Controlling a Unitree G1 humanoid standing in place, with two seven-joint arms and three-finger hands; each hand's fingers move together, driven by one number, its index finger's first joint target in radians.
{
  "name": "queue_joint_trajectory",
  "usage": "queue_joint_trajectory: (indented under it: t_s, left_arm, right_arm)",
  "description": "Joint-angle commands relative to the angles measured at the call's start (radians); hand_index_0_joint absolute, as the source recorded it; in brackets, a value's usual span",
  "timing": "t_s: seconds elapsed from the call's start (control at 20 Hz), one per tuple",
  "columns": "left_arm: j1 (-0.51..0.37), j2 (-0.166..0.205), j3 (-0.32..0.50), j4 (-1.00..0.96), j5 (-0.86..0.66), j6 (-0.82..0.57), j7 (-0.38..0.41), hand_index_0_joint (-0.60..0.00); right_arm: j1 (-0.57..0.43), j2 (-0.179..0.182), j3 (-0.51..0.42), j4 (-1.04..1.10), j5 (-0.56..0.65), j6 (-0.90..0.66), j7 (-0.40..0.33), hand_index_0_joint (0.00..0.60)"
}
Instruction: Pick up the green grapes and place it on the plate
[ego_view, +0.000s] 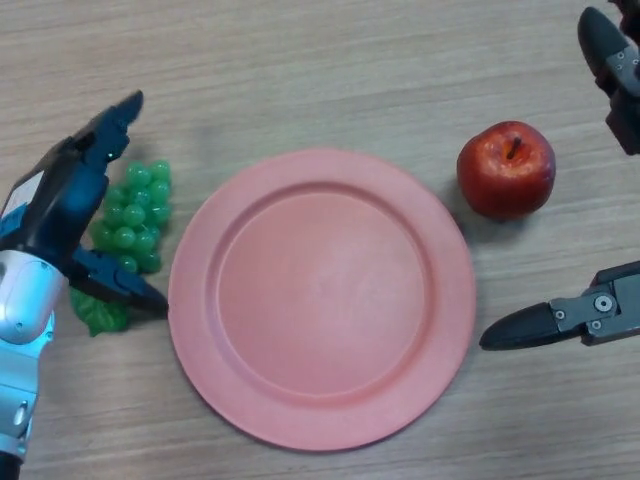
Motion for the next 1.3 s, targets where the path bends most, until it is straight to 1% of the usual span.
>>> queue_joint_trajectory:
  t_s: [0.05, 0.1, 0.2, 0.35, 0.4, 0.45, 0.5, 0.55, 0.65, 0.7, 0.75, 0.8, 0.85, 0.9, 0.95, 1.0, 1.05, 1.1, 1.15, 1.2, 1.25, 1.3]
  left_arm:
    - [-0.031, 0.043, 0.065, -0.018, 0.018, -0.060, 0.021, -0.550]
    - [-0.031, 0.043, 0.072, -0.018, 0.006, -0.043, 0.029, -0.600]
    - [-0.031, 0.061, 0.076, 0.001, 0.041, -0.064, 0.085, -0.600]
    - [-0.022, 0.077, 0.095, 0.020, 0.056, -0.082, 0.144, -0.600]
    - [-0.020, 0.096, 0.101, 0.026, 0.085, -0.090, 0.177, -0.600]
    - [-0.019, 0.107, 0.110, 0.017, 0.100, -0.089, 0.188, -0.600]
    - [-0.011, 0.127, 0.128, -0.017, 0.120, -0.086, 0.197, -0.600]
    - [-0.003, 0.131, 0.144, -0.067, 0.109, -0.073, 0.181, -0.600]
    - [0.023, 0.129, 0.179, -0.242, 0.061, -0.036, 0.119, -0.600]
    - [0.037, 0.119, 0.195, -0.363, 0.035, -0.015, 0.090, -0.600]
    - [0.052, 0.111, 0.197, -0.438, 0.018, -0.001, 0.055, -0.600]
    - [0.076, 0.087, 0.197, -0.562, -0.003, 0.034, -0.001, -0.600]
    - [0.092, 0.074, 0.190, -0.626, -0.005, 0.051, -0.037, -0.600]
    - [0.135, 0.044, 0.170, -0.747, -0.030, 0.093, -0.150, -0.600]
    - [0.154, 0.016, 0.153, -0.819, -0.060, 0.149, -0.220, -0.600]
    - [0.178, -0.037, 0.125, -0.972, -0.151, 0.326, -0.365, -0.600]
    - [0.184, -0.042, 0.111, -1.025, -0.170, 0.362, -0.407, -0.600]
    - [0.205, -0.036, 0.097, -1.079, -0.174, 0.344, -0.469, -0.600]
    - [0.212, -0.036, 0.093, -1.081, -0.161, 0.308, -0.484, -0.600]
    - [0.210, -0.047, 0.087, -1.085, -0.157, 0.260, -0.505, -0.600]
    - [0.201, -0.053, 0.085, -1.086, -0.167, 0.259, -0.505, -0.600]
    - [0.174, -0.082, 0.096, -1.091, -0.229, 0.268, -0.445, -0.600]
  right_arm:
    - [-0.026, -0.025, -0.052, -0.043, 0.036, -0.097, -0.028, 0.000]
    - [-0.031, -0.029, -0.055, -0.041, 0.038, -0.093, -0.032, 0.000]
    - [-0.031, -0.029, -0.052, -0.040, 0.037, -0.095, -0.033, 0.000]
    - [-0.031, -0.029, -0.053, -0.044, 0.040, -0.092, -0.033, 0.000]
    - [-0.028, -0.029, -0.053, -0.046, 0.042, -0.094, -0.031, 0.000]
    - [-0.027, -0.029, -0.054, -0.048, 0.044, -0.093, -0.030, 0.000]
    - [-0.025, -0.029, -0.053, -0.047, 0.042, -0.097, -0.031, 0.000]
    - [-0.022, -0.028, -0.051, -0.046, 0.039, -0.102, -0.031, 0.000]
    - [-0.023, -0.027, -0.048, -0.046, 0.035, -0.103, -0.031, 0.000]
    - [-0.029, -0.028, -0.051, -0.049, 0.037, -0.095, -0.031, 0.000]
    - [-0.029, -0.028, -0.049, -0.050, 0.036, -0.096, -0.032, 0.000]
    - [-0.023, -0.026, -0.042, -0.047, 0.029, -0.104, -0.034, 0.000]
    - [-0.022, -0.025, -0.040, -0.047, 0.026, -0.107, -0.034, 0.000]
    - [-0.022, -0.024, -0.037, -0.048, 0.022, -0.106, -0.034, 0.000]
    - [-0.023, -0.022, -0.036, -0.049, 0.021, -0.104, -0.035, 0.000]
    - [-0.021, -0.021, -0.035, -0.050, 0.020, -0.104, -0.036, 0.000]
    - [-0.019, -0.021, -0.034, -0.052, 0.019, -0.103, -0.035, 0.000]
    - [-0.018, -0.020, -0.034, -0.054, 0.018, -0.100, -0.034, 0.000]
    - [-0.019, -0.020, -0.034, -0.056, 0.017, -0.096, -0.035, 0.000]
    - [-0.019, -0.021, -0.030, -0.058, 0.009, -0.092, -0.036, 0.000]
    - [-0.017, -0.021, -0.028, -0.058, 0.006, -0.093, -0.035, 0.000]
    - [-0.019, -0.021, -0.026, -0.059, -0.003, -0.091, -0.032, 0.000]
